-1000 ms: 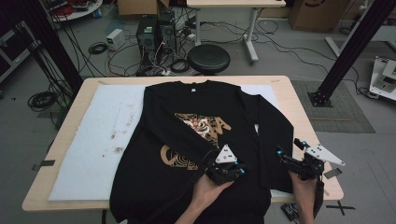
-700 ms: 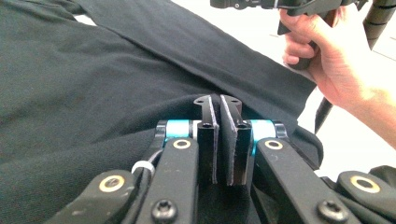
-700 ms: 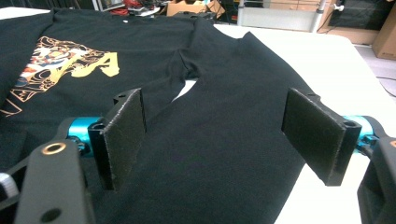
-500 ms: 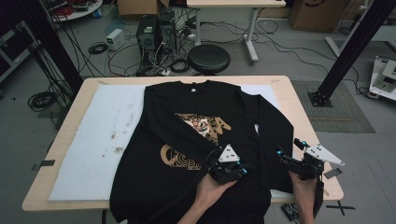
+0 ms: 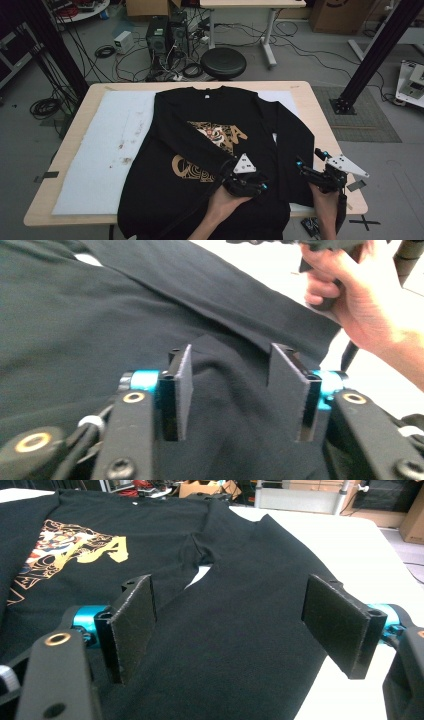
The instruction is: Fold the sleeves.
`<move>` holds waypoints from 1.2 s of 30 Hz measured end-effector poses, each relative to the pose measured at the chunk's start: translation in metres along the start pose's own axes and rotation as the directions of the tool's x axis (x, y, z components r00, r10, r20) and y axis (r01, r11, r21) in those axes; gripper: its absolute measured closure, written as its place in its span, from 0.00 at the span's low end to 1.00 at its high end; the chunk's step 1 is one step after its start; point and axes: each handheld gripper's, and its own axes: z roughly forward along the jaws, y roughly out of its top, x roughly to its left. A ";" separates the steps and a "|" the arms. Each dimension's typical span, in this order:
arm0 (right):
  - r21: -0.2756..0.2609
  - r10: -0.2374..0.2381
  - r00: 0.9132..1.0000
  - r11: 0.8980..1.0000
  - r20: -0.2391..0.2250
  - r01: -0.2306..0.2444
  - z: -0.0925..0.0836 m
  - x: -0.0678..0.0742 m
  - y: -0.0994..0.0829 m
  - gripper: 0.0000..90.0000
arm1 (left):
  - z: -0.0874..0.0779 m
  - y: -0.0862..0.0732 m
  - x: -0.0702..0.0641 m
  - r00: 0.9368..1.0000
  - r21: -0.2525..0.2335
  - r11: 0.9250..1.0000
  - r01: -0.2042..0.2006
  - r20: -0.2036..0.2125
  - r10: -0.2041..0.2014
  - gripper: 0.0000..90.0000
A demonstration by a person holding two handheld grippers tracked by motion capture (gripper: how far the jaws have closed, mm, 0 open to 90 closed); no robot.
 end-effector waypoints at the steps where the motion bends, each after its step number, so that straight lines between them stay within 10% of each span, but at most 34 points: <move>1: -0.001 -0.002 1.000 1.000 0.000 0.002 0.000 0.000 0.000 0.25 | -0.005 0.001 0.003 1.000 -0.008 1.000 0.004 -0.006 -0.004 0.57; 5: 0.004 0.004 1.000 1.000 0.000 -0.004 0.000 0.000 0.000 0.25 | -0.011 0.001 0.006 1.000 -0.023 1.000 0.013 -0.010 -0.013 0.55; 10: -0.001 -0.002 1.000 1.000 0.001 0.002 0.000 0.000 0.000 0.25 | -0.057 -0.001 0.028 0.993 -0.019 0.999 -0.047 -0.112 0.045 0.52; 18: 0.005 -0.006 1.000 1.000 0.007 0.006 0.000 0.001 0.000 0.25 | -0.091 -0.005 0.057 0.987 -0.089 0.996 0.031 -0.157 -0.044 0.57; 28: 0.008 -0.002 1.000 1.000 0.005 0.002 0.000 0.001 0.000 0.25 | -0.018 0.020 0.043 0.998 0.013 1.000 0.024 -0.059 -0.023 0.64; 30: 0.005 -0.007 1.000 1.000 0.001 0.007 0.000 0.000 0.000 0.25 | 0.024 0.021 0.039 1.000 0.102 0.995 0.018 -0.009 -0.017 0.66; 36: 0.009 -0.003 1.000 1.000 0.001 0.003 0.000 0.000 0.000 0.25 | 0.046 0.020 0.037 1.000 0.153 0.988 0.024 0.015 -0.027 0.68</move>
